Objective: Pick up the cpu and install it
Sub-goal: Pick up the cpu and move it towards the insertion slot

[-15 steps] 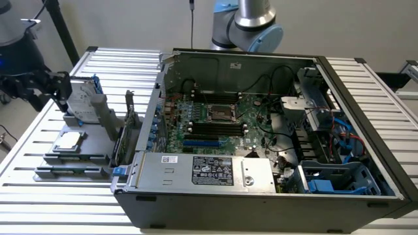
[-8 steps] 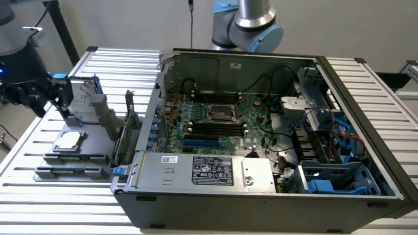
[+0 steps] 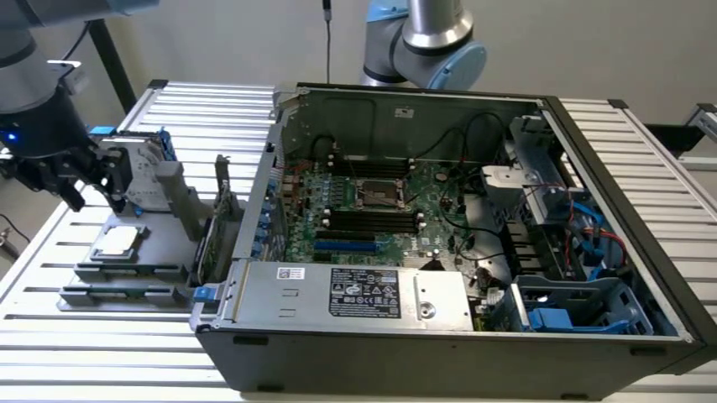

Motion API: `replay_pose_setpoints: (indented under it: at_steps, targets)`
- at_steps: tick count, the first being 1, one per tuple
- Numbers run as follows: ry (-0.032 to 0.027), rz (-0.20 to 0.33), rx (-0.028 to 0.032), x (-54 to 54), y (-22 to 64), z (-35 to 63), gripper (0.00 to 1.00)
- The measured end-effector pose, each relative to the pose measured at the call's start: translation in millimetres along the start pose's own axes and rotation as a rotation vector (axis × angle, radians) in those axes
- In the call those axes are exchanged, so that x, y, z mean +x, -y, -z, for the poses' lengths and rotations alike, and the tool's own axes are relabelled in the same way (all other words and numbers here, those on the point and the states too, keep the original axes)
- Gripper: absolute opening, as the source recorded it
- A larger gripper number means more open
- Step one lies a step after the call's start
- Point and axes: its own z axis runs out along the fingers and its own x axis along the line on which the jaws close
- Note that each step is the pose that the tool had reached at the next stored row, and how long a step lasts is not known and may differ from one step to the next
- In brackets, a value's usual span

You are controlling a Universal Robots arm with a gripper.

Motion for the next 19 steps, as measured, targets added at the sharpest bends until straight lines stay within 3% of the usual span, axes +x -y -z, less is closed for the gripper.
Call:
replay_pose_setpoints:
  at_steps: [19]
  targets:
    - [0.0001,0.000,-0.0001,-1.6,1.3,-34.5,0.60]
